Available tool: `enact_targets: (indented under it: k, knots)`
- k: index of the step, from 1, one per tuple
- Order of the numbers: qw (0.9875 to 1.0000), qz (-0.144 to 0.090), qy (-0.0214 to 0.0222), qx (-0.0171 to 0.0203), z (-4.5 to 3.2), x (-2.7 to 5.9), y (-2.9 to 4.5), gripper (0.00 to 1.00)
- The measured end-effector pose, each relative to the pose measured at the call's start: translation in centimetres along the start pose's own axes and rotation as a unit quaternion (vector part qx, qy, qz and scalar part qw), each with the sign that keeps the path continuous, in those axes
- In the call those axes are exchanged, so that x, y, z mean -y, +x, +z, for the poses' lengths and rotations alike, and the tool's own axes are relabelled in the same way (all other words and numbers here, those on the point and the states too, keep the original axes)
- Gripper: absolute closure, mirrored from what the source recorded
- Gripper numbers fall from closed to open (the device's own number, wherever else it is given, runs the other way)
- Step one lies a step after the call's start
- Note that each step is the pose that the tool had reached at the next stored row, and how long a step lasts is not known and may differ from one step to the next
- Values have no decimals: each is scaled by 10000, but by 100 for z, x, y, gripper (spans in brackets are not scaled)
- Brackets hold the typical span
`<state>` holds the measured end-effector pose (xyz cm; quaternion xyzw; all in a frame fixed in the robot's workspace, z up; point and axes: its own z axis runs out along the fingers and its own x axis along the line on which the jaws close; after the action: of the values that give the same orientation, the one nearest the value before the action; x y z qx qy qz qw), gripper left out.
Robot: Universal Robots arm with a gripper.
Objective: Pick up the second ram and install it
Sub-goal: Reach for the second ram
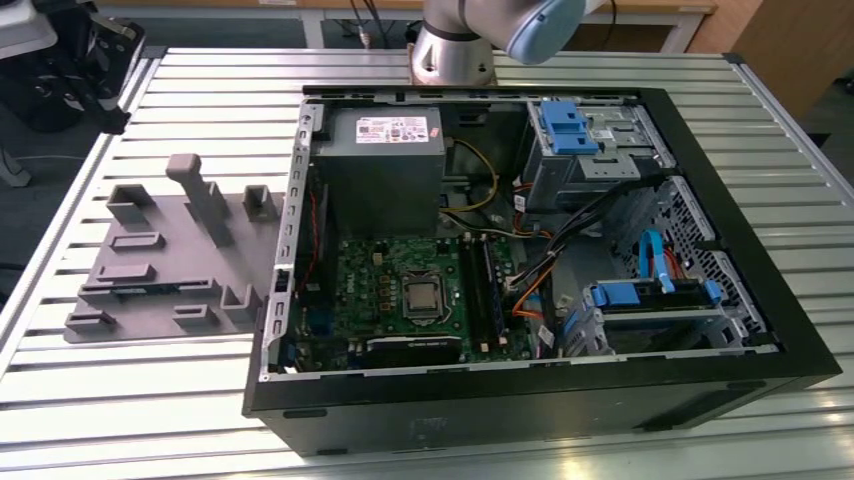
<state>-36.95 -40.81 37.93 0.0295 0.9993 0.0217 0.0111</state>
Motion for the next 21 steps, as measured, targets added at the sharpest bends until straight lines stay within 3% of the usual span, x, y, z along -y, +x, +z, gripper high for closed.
enact_targets:
  k: [21]
  knots:
    - [10000, 0, 0, 1, -2, 14, 229, 89]
